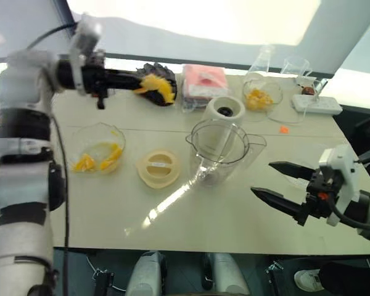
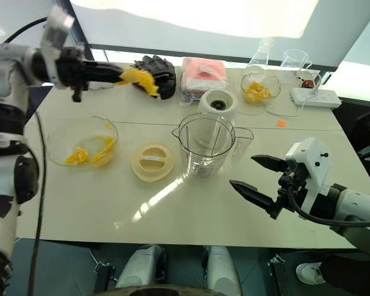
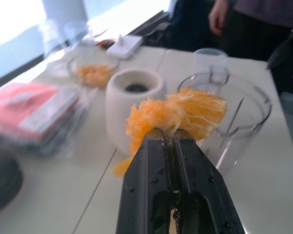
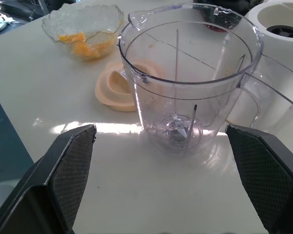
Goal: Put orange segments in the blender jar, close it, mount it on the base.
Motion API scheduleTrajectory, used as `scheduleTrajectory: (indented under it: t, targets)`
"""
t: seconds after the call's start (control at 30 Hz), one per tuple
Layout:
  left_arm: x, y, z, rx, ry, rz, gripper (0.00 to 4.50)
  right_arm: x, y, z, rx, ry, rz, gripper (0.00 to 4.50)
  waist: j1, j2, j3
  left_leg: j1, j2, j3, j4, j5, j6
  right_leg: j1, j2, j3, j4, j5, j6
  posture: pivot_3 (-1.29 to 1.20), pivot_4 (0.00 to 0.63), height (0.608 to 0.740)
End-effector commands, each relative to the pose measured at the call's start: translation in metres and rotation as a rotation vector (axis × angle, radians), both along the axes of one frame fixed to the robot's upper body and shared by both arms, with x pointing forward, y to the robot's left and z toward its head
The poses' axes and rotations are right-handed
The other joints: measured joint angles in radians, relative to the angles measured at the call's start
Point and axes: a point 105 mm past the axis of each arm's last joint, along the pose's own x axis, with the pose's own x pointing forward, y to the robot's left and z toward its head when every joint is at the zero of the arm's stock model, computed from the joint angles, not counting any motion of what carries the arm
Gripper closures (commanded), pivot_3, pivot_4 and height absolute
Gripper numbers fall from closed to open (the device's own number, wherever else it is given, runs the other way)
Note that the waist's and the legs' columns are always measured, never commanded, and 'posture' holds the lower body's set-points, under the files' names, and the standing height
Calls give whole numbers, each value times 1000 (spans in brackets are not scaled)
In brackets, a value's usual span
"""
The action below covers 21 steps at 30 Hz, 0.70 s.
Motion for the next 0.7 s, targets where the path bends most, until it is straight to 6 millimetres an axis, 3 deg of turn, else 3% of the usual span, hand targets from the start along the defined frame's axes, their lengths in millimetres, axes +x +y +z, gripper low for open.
scheduleTrajectory:
  t: [0.03,0.17,0.37,0.5,0.63,0.7]
  targets:
    - [-2,-20,10,-7,-36,-52,4465,0,-3,8,4,-51,-15,0,-8,1,0,1,0,0,0,0,0,0,0,1,0,0,1,0,150,740]
    - [2,-87,-22,40,25,-186,4465,-2,-2,5,17,-62,-48,0,6,1,0,1,0,0,1,0,0,0,4,0,2,1,1,0,150,740]
    - [-2,-124,-55,124,41,-271,4465,-7,-2,4,27,-72,-83,0,-3,2,0,0,0,-2,1,-1,2,0,3,1,1,1,1,0,150,740]
    - [5,-132,-77,229,38,-237,4465,-8,-1,3,33,-79,-101,0,0,2,0,0,0,-2,1,-2,3,0,3,1,1,0,1,0,150,740]
    - [7,-131,-83,262,46,-236,4465,-9,-3,3,34,-90,-124,0,0,2,0,0,1,-2,1,-2,3,0,3,1,1,0,1,0,150,740]
    - [7,-130,-83,264,49,-234,3860,-9,-4,2,34,-91,-130,0,1,2,0,0,1,-2,1,-2,3,0,3,1,1,0,1,0,150,740]
